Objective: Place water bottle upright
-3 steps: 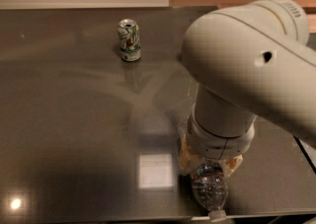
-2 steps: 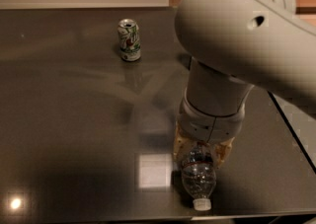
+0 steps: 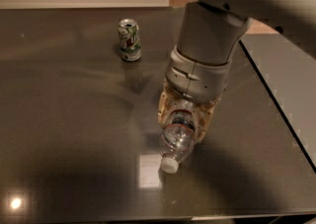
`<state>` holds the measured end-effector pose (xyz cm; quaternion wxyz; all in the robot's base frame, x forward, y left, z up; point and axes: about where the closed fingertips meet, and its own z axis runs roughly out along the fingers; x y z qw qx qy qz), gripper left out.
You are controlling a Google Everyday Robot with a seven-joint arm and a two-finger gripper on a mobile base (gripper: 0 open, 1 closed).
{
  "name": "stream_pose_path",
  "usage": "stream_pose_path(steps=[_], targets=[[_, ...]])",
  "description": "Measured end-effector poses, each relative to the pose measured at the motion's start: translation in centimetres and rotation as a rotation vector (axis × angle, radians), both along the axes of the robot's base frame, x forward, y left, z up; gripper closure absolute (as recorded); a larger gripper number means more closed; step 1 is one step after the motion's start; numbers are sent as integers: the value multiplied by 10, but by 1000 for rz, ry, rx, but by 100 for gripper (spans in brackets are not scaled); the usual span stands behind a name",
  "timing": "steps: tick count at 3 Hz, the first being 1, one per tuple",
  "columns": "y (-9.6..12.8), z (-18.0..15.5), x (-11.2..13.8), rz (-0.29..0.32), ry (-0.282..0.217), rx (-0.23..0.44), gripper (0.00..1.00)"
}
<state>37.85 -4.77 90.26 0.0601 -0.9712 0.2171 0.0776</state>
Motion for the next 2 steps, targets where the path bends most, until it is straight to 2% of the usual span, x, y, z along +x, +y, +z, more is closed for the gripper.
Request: stream_pose_path(steps=[2], targets=[[13,34,10,-413,140,172,100]])
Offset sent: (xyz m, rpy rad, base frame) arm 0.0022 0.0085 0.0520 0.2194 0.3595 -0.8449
